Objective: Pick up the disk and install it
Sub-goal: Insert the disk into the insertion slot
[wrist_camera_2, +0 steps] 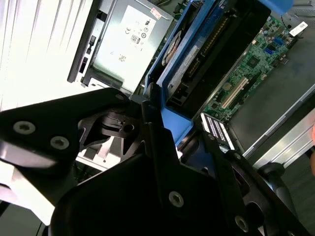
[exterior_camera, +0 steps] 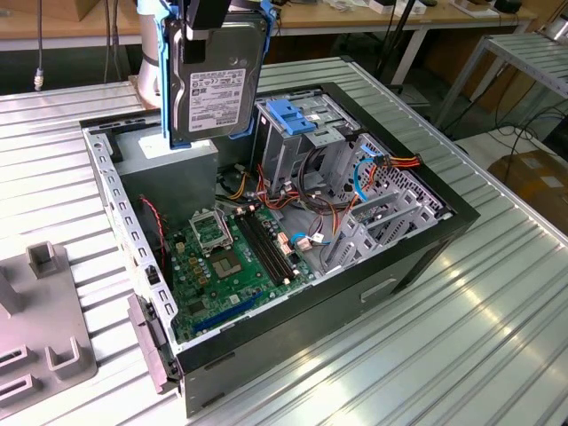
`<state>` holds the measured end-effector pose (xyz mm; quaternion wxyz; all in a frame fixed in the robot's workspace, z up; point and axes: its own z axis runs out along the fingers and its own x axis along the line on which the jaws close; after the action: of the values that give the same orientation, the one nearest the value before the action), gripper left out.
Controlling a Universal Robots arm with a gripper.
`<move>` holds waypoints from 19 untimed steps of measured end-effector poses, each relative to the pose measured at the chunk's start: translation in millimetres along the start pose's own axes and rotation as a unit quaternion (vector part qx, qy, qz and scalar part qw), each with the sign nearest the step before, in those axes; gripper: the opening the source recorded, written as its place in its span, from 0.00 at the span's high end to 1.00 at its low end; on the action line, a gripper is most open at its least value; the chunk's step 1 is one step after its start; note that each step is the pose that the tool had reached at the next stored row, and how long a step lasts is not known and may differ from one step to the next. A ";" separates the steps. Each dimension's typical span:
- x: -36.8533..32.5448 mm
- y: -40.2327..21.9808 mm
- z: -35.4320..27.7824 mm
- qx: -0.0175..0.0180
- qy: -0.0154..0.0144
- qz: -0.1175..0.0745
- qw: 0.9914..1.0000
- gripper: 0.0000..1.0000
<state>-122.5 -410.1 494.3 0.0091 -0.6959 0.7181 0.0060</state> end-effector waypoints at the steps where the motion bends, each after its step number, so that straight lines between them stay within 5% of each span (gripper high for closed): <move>1: 0.2 0.0 0.0 0.000 0.000 0.000 1.000 0.63; 14: 6.6 -0.1 -0.2 0.000 0.000 0.000 1.000 0.63; 16: 18.8 -0.5 -0.2 0.000 0.000 0.000 1.000 0.63; 18: 43.1 -2.1 -0.1 0.000 0.002 0.000 1.000 0.63; 19: 47.9 -2.4 -0.1 0.000 0.003 0.000 1.000 0.63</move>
<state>-121.5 -458.1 493.4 0.0073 -0.6959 0.7181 0.0041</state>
